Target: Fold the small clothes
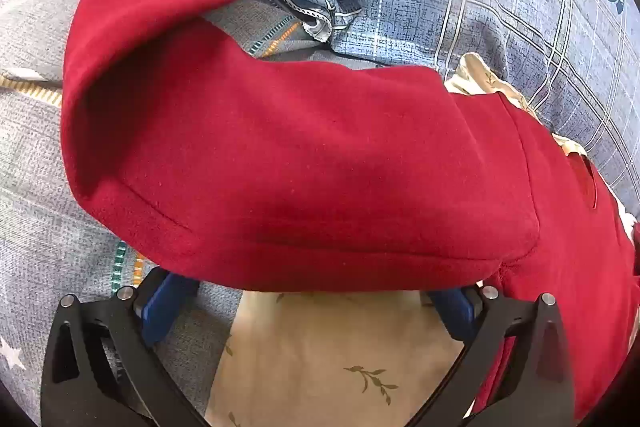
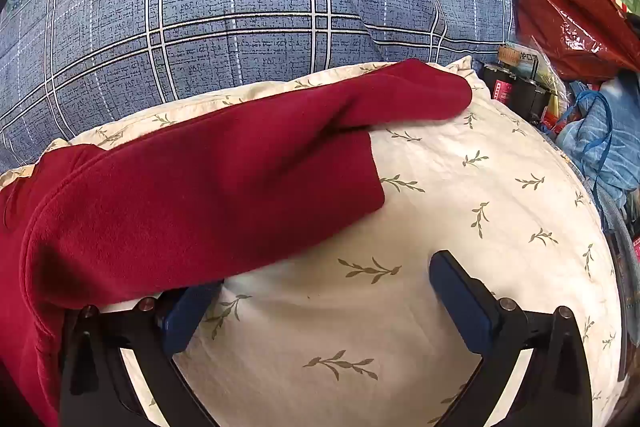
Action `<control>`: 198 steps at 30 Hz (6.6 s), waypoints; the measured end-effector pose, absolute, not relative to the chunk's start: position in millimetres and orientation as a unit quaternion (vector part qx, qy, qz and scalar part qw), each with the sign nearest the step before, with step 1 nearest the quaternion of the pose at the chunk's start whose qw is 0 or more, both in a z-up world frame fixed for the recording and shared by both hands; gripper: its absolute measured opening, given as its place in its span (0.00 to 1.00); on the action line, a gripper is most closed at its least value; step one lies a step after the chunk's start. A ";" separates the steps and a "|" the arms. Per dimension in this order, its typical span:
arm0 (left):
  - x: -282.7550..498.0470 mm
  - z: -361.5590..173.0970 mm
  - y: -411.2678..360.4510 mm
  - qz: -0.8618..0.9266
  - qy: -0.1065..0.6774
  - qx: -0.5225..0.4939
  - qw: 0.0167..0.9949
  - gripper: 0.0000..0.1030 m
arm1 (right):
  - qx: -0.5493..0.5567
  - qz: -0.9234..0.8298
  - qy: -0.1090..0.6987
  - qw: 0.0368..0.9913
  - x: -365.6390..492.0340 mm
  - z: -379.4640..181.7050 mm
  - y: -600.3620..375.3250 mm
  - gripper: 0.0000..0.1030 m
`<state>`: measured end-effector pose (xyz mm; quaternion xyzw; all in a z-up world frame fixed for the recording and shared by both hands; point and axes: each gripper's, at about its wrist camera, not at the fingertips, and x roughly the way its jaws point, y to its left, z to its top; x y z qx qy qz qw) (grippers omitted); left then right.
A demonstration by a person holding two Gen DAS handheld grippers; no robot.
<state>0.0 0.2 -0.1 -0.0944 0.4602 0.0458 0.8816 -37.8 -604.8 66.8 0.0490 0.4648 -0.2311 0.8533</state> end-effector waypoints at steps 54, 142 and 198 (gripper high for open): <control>-56.4 76.2 -61.5 -0.031 0.388 -0.008 0.921 1.00 | 0.008 0.036 0.467 0.883 -62.3 146.1 -322.9 1.00; -26.2 56.3 -45.8 -0.062 0.406 -0.045 0.911 1.00 | -0.005 0.029 0.480 0.877 4.3 92.5 -276.9 0.80; -32.7 56.7 -92.5 -0.072 0.393 -0.014 0.917 1.00 | 0.027 -0.059 0.517 0.854 -32.3 88.5 -330.1 0.80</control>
